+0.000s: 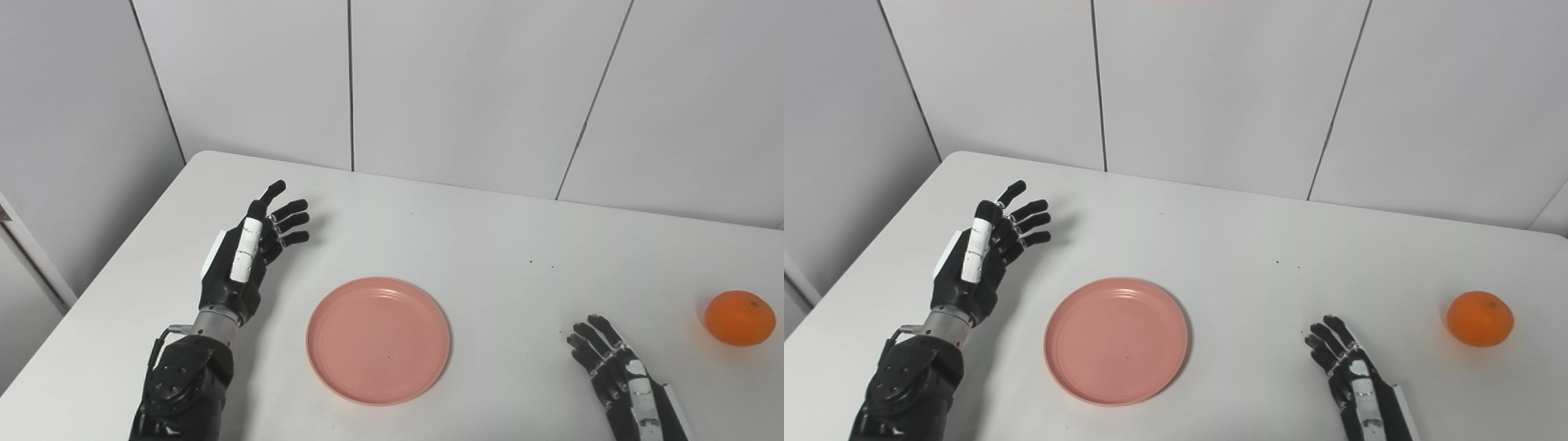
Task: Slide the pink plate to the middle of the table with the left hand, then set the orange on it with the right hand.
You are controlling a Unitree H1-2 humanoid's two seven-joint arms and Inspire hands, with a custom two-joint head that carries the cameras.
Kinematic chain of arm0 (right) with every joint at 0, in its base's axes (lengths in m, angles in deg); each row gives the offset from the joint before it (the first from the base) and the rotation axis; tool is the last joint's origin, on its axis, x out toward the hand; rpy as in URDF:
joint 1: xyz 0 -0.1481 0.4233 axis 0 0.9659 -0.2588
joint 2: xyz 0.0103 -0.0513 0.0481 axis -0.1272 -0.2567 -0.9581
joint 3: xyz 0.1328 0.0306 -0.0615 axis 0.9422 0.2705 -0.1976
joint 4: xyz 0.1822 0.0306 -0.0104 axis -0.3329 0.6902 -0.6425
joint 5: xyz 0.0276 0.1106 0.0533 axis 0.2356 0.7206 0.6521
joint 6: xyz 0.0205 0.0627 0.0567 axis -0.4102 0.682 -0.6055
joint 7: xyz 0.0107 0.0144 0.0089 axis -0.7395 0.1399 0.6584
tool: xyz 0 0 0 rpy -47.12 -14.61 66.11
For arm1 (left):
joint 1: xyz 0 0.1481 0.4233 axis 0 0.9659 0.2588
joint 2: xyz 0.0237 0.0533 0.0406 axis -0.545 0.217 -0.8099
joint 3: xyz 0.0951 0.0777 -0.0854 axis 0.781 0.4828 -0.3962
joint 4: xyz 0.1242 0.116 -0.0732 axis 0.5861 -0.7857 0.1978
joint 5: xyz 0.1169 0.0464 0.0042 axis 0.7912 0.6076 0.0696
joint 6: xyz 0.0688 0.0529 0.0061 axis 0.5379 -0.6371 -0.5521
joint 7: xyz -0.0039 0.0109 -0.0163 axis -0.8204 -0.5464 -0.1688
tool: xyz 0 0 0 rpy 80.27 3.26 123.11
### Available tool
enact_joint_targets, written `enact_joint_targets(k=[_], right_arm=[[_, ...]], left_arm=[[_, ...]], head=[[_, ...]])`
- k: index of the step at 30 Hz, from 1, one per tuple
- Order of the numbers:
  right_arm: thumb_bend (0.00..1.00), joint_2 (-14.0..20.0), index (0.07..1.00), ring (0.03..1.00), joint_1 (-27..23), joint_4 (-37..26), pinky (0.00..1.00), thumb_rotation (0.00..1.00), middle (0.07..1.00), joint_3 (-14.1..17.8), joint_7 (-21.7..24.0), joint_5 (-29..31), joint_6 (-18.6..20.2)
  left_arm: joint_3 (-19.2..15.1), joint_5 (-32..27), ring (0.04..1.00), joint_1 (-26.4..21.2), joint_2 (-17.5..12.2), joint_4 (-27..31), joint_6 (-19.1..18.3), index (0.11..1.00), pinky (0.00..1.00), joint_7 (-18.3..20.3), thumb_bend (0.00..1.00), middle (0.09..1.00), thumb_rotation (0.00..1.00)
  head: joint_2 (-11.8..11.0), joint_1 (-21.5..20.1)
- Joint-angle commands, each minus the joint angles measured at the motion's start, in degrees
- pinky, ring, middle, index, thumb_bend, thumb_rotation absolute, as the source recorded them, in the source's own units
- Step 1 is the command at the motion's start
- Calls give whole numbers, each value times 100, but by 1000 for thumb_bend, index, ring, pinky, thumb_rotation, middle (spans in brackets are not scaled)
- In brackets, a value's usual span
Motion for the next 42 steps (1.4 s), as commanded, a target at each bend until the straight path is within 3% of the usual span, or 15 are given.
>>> enact_joint_targets(k=[1, 4, 15, 23, 27, 33, 42], right_arm=[[852, 7, 873, 859, 89, -48, 926, 856, 859, -44, -49, 18, 441], [857, 7, 869, 859, 68, -98, 924, 846, 859, -56, -78, 28, 521], [852, -15, 870, 856, 81, -183, 923, 842, 859, -102, -129, 27, 598], [856, -30, 867, 857, 90, -178, 923, 835, 856, -125, -120, 23, 577], [852, -29, 868, 863, 110, -225, 930, 837, 859, -141, -120, 29, 608], [845, -30, 863, 863, 127, -261, 930, 839, 855, -164, -125, 29, 609], [845, -39, 860, 848, 138, -295, 929, 843, 849, -192, -123, 19, 629]], left_arm=[[84, 162, 778, -10, 6, 130, 399, 873, 685, 18, 1000, 763, 849], [217, 453, 767, 175, 72, 12, 658, 876, 695, -42, 1000, 752, 848], [284, 571, 769, 365, 275, -324, 979, 871, 690, -150, 1000, 744, 831], [520, 1215, 777, 564, 584, -57, 676, 843, 730, -553, 1000, 765, 815], [685, 1608, 771, 645, 764, 42, 571, 824, 738, -718, 944, 767, 832], [1020, 1907, 803, 721, 933, 170, 336, 829, 799, -676, 906, 796, 829], [1270, 1906, 793, 738, 1148, 279, 47, 843, 759, -645, 884, 794, 834]], head=[[69, -5], [104, -14], [96, -84], [62, -85], [69, -90], [62, -114], [73, -175]])
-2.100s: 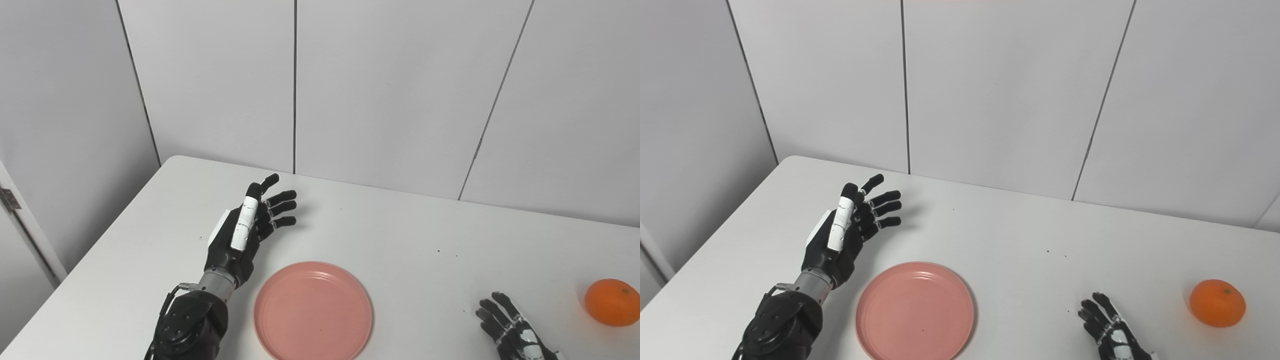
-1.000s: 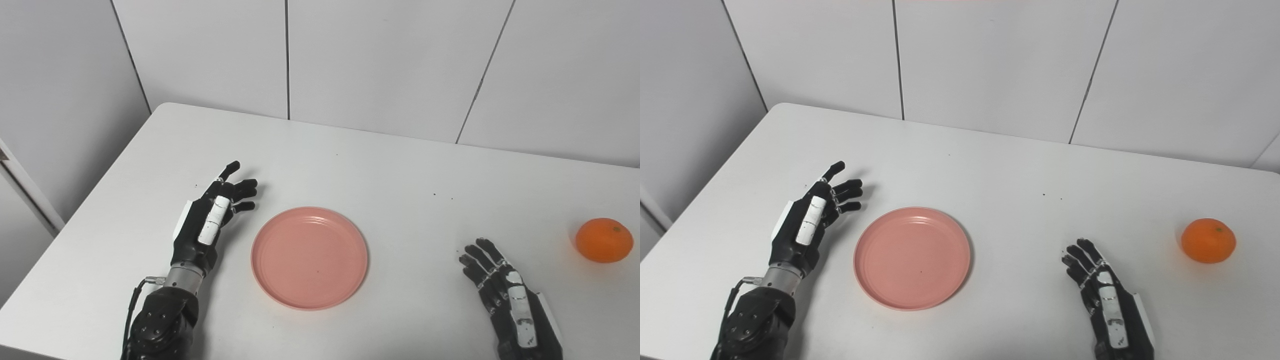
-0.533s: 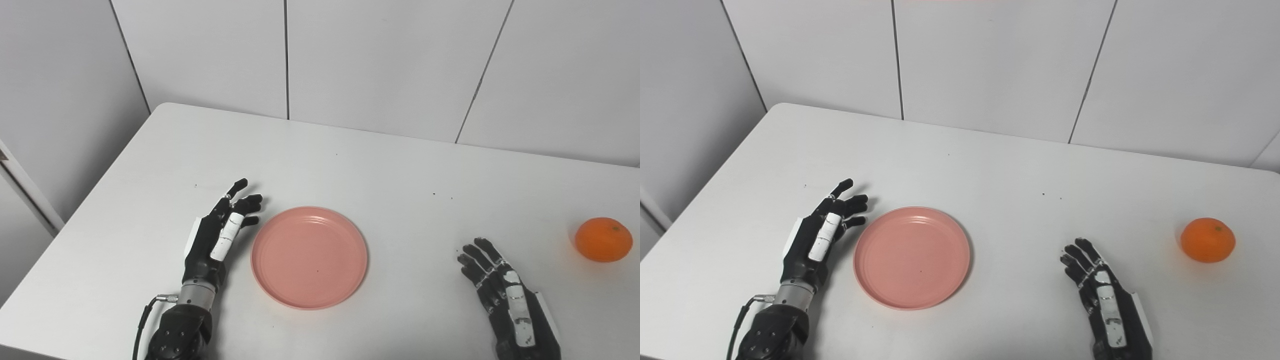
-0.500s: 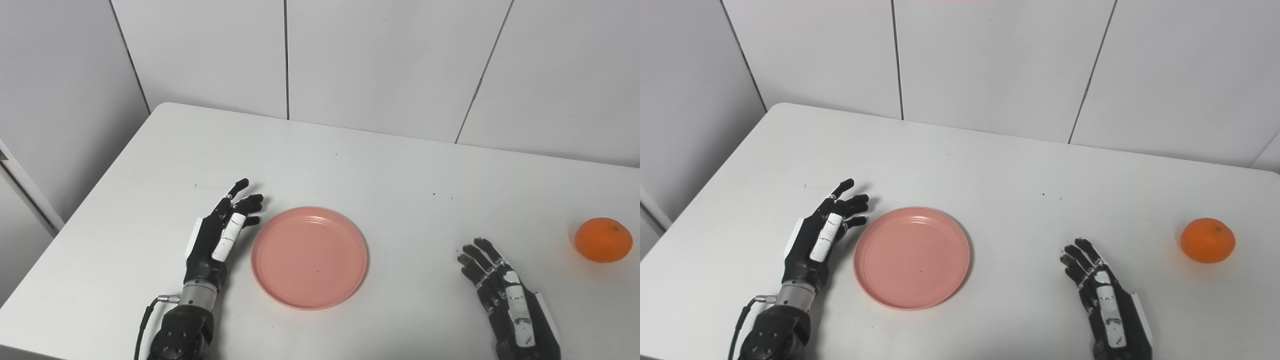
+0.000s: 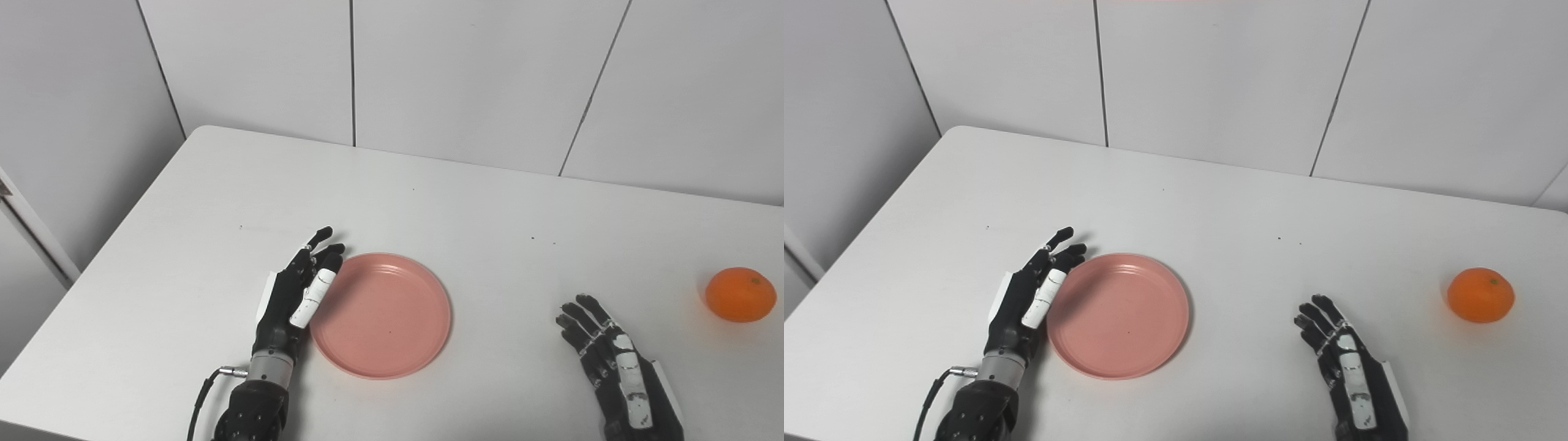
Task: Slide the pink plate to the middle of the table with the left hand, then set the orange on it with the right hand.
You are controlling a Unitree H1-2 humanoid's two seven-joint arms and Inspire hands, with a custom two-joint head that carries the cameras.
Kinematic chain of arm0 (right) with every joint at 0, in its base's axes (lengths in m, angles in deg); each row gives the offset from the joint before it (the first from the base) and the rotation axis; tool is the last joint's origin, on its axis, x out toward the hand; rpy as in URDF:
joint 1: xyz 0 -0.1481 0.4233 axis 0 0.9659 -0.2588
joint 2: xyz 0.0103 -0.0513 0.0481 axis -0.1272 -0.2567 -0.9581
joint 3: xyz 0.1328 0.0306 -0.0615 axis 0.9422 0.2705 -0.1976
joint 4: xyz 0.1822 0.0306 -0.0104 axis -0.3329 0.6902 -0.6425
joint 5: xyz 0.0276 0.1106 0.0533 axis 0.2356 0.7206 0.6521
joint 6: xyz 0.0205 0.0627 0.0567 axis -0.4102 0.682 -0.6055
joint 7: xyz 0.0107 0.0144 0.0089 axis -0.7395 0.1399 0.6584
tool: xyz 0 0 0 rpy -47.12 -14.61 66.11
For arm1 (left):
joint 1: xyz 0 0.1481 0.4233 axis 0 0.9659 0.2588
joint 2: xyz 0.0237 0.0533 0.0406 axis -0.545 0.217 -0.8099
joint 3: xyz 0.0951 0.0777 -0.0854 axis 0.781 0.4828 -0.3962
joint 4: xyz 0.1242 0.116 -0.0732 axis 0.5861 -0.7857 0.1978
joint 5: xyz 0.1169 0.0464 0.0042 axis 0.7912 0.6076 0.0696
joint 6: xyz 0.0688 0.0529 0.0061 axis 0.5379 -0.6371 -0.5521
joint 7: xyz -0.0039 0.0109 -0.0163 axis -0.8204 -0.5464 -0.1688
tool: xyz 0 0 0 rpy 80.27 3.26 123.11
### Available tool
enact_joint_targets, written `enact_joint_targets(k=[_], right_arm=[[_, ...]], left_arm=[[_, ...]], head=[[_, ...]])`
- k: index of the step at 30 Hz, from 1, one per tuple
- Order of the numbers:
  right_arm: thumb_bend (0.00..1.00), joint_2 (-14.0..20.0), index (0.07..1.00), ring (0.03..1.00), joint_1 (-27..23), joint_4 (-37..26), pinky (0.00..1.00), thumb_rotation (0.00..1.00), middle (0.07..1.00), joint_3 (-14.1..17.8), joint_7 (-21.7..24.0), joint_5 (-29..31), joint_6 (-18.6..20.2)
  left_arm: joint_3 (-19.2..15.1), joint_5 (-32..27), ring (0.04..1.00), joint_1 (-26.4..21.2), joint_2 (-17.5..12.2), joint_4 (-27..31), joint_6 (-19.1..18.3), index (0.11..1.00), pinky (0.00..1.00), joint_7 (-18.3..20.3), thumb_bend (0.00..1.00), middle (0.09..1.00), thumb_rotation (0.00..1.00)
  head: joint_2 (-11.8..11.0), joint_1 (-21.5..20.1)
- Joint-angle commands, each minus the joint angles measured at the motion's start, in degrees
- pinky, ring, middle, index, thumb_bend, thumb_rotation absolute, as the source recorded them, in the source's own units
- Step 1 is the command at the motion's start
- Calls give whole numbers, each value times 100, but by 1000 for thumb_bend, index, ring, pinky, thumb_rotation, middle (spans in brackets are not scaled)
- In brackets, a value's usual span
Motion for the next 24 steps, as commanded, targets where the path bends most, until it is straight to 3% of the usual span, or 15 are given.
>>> enact_joint_targets(k=[1, 11, 19, 24], right_arm=[[846, -24, 858, 848, 92, -16, 931, 841, 849, -42, -6, 24, 269], [859, -92, 855, 840, 103, -57, 920, 829, 844, -100, -44, -36, 254], [866, -182, 849, 825, 138, -126, 905, 820, 834, -182, -123, -183, 242], [868, -225, 847, 819, 130, -130, 898, 819, 834, -243, -183, -286, 230]], left_arm=[[103, -26, 793, -26, 149, 160, -95, 843, 753, 33, 892, 797, 832], [160, -330, 820, -15, 511, 223, -561, 865, 784, 29, 923, 836, 847], [-111, -770, 887, -134, 1071, -73, -411, 911, 884, -263, 837, 916, 849], [-138, -825, 887, -259, 1180, -205, -513, 915, 890, -397, 841, 917, 858]], head=[[3, 1], [13, -119], [49, -315], [62, -488]])
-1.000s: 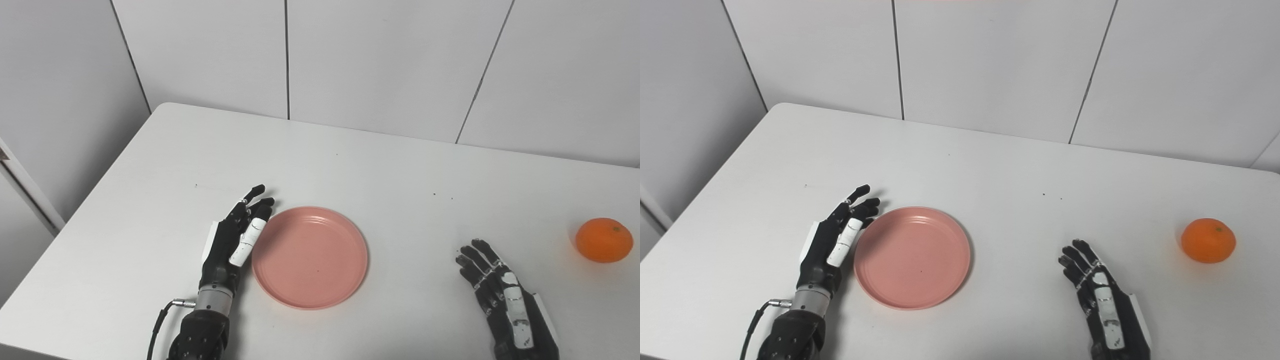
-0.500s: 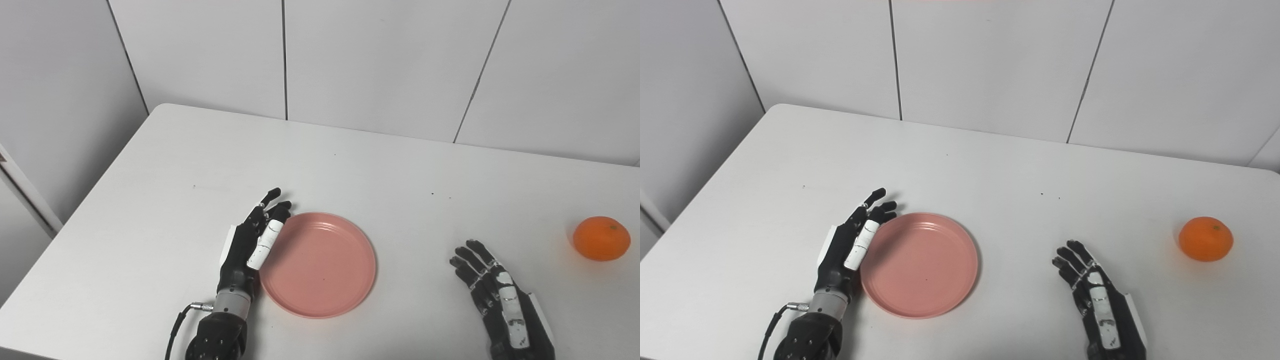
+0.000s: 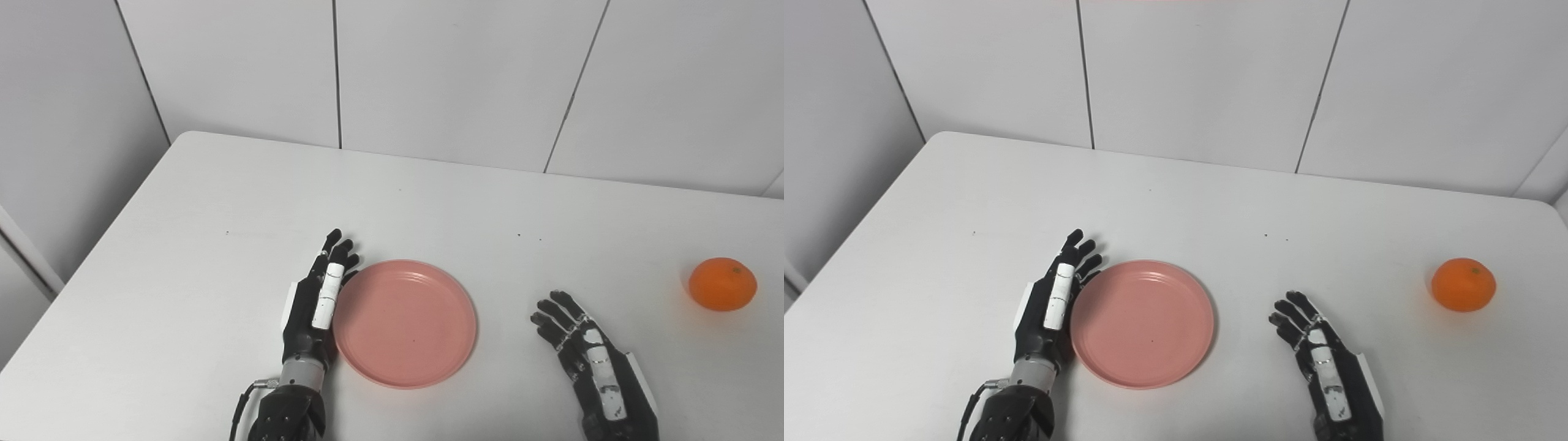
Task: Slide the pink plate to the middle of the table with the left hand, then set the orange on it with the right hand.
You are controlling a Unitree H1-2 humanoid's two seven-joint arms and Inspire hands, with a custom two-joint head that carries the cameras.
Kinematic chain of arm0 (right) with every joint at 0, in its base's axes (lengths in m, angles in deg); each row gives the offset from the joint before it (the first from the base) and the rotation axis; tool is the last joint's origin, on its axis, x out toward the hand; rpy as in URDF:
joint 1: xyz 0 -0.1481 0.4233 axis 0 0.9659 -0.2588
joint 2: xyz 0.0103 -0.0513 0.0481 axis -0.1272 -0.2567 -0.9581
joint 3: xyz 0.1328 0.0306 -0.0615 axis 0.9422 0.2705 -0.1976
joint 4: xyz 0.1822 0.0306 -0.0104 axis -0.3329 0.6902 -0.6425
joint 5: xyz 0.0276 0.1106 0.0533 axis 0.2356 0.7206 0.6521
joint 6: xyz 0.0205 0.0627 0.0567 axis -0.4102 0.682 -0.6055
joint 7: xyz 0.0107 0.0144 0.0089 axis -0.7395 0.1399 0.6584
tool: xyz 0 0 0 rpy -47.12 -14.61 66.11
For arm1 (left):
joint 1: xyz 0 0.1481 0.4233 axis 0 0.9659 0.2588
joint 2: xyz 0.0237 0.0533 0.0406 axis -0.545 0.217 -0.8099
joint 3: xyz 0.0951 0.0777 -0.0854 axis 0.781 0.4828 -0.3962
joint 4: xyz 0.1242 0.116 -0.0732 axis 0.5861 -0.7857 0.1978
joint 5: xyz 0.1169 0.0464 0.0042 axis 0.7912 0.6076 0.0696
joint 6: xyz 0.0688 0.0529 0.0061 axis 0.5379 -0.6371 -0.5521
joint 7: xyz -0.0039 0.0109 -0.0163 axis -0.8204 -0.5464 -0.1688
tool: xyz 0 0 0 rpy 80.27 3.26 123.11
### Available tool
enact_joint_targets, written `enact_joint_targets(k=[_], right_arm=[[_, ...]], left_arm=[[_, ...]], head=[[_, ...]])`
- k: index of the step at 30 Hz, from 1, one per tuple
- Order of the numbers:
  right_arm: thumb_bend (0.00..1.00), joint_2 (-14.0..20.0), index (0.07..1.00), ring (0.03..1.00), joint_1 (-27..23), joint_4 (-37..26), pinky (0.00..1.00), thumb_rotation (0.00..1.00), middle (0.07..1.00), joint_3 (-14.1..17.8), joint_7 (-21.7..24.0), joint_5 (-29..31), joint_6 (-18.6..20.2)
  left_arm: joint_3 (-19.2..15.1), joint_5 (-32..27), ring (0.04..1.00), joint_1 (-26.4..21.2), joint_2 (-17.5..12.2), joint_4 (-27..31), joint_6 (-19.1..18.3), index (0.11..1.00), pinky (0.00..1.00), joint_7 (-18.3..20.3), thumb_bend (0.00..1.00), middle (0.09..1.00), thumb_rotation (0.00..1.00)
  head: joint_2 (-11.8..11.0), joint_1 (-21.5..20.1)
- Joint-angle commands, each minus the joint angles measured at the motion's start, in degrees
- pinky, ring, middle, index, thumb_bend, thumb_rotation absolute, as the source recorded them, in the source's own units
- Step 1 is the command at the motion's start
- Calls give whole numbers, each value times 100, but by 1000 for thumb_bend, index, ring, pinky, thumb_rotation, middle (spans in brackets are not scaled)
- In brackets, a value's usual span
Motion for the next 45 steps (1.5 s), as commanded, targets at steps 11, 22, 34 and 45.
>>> enact_joint_targets(k=[11, 22, 34, 45], right_arm=[[836, -491, 797, 773, 111, 110, 812, 774, 769, 21, -603, -545, -389], [746, -1017, 727, 715, 75, 442, 749, 686, 724, 187, -1383, -871, -1140], [719, -1294, 715, 739, -66, 835, 735, 685, 750, 227, -1627, -1329, -1538], [694, -1491, 702, 721, -253, 1343, 717, 697, 735, 208, -1920, -1613, -2041]], left_arm=[[34, -196, 873, -392, 346, -337, -309, 913, 886, -223, 782, 923, 855], [97, -269, 887, -746, 361, -787, -328, 930, 908, -278, 779, 935, 881], [145, -331, 907, -1002, 315, -1324, -117, 957, 933, -241, 790, 933, 887], [122, -537, 909, -1277, 240, -1838, 104, 967, 923, -145, 778, 935, 894]], head=[[-82, -172], [-148, -419], [-240, -831], [-383, -1434]])
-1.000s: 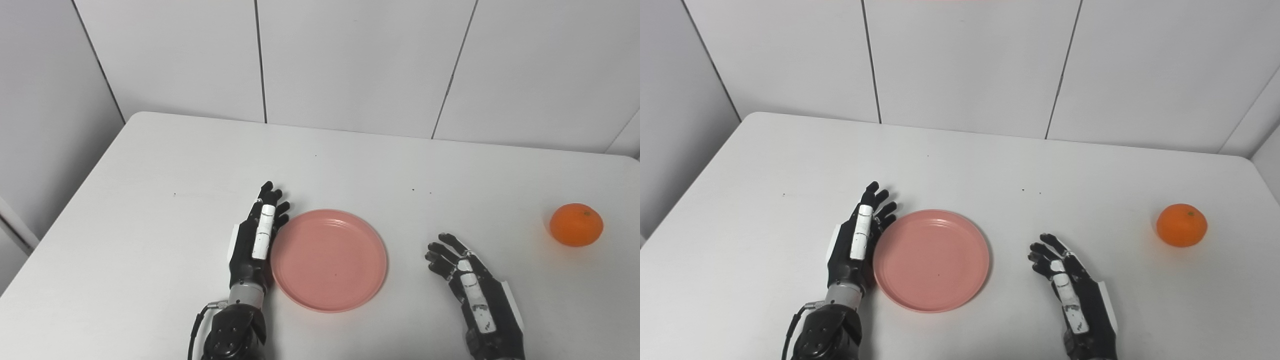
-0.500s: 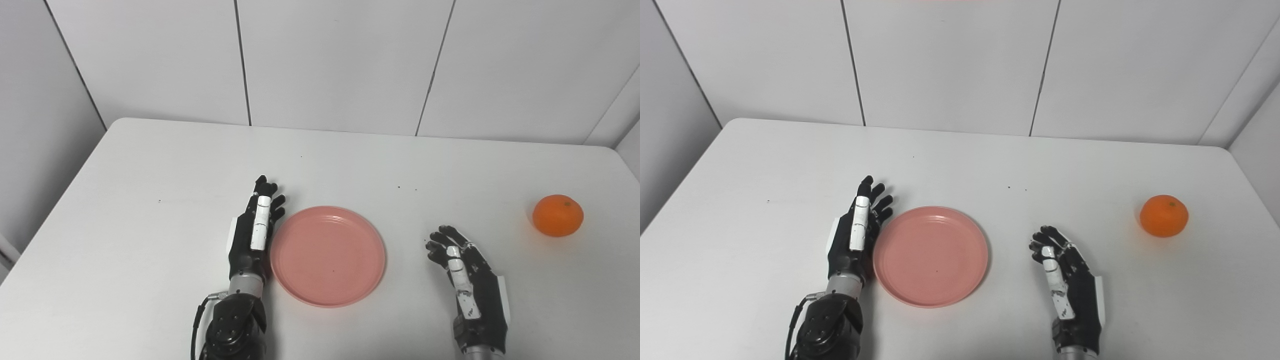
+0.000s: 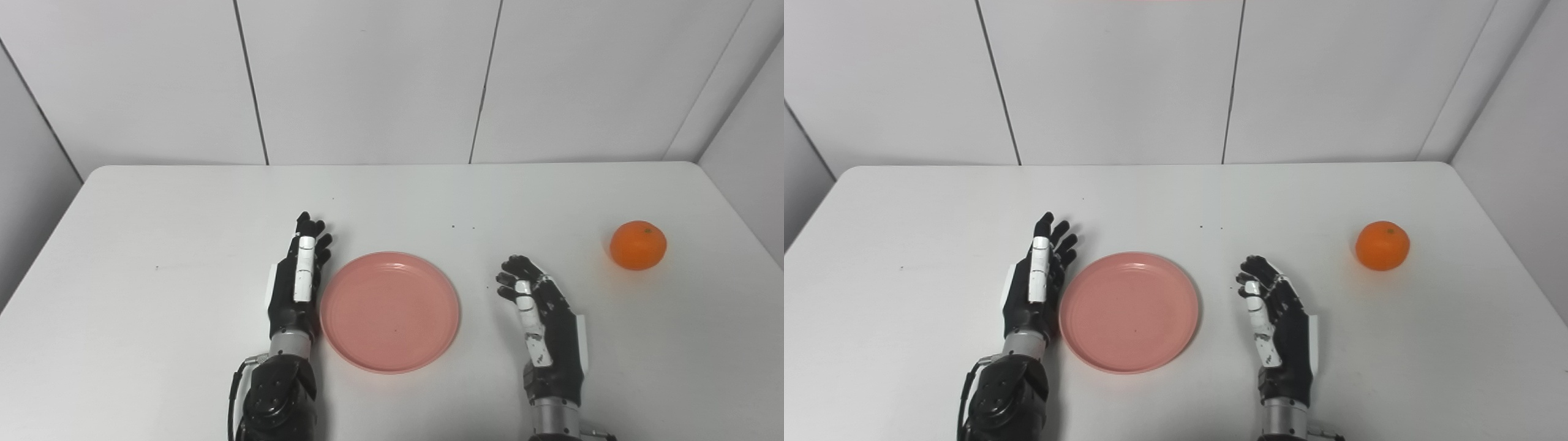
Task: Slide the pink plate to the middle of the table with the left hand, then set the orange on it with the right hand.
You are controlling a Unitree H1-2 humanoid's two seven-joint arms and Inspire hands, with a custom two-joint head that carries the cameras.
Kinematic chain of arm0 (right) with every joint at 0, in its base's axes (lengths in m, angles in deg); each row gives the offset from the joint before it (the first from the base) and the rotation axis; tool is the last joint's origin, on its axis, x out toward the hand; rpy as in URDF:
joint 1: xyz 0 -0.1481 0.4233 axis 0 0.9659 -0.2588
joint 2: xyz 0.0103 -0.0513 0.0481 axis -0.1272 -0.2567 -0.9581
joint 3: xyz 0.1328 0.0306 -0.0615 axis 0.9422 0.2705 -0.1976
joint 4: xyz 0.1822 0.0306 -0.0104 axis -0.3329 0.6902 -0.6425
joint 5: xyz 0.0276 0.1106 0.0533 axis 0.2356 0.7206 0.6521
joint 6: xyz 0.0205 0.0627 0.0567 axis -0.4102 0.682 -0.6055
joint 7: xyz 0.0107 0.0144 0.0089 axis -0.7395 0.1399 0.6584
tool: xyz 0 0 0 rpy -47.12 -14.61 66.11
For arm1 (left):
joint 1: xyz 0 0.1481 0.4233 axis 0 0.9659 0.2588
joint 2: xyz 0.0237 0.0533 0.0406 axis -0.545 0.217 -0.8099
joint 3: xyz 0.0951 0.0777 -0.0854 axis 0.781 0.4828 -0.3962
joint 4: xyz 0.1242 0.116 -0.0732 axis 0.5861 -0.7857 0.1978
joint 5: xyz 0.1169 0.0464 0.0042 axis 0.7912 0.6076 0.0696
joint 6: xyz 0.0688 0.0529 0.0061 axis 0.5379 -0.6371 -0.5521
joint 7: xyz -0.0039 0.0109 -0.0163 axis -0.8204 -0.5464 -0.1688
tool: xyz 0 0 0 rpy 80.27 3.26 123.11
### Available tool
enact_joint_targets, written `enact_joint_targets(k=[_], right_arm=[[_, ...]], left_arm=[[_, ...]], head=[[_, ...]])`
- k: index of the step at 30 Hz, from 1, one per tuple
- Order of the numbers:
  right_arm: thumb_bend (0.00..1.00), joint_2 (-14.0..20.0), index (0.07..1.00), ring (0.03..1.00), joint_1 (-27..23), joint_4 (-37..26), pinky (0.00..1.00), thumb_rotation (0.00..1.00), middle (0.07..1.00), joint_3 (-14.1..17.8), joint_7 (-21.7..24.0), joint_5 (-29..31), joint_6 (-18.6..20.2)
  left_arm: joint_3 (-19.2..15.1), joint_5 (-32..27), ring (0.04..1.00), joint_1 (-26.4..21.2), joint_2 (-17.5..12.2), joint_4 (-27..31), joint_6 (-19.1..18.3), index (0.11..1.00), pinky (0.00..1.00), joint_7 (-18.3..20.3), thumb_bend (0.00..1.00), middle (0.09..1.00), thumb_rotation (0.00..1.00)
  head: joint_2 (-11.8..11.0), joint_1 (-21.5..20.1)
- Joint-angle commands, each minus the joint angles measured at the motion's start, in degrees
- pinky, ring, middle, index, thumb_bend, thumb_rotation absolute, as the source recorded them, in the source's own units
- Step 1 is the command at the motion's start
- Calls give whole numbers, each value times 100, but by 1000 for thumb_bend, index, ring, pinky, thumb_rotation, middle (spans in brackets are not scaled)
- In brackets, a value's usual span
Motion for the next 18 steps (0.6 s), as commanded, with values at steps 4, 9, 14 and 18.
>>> enact_joint_targets(k=[4, 9, 14, 18], right_arm=[[688, -225, 703, 724, 67, 509, 723, 682, 731, 14, -227, -127, -480], [675, -312, 709, 720, 84, 306, 729, 683, 723, 24, -490, -180, -512], [664, -296, 702, 706, 96, 90, 702, 697, 717, 15, -618, -203, -424], [647, -271, 693, 697, 93, -28, 691, 666, 711, -9, -650, -155, -371]], left_arm=[[-40, -308, 918, -32, 224, -372, -202, 991, 922, 172, 749, 949, 910], [-121, -473, 912, -70, 241, -571, -119, 993, 907, 224, 739, 950, 891], [-153, -550, 898, -104, 198, -664, -62, 979, 899, 250, 733, 942, 886], [-194, -584, 906, -113, 167, -706, -20, 983, 921, 298, 734, 949, 892]], head=[[-93, -375], [-169, -585], [-224, -813], [-230, -868]])
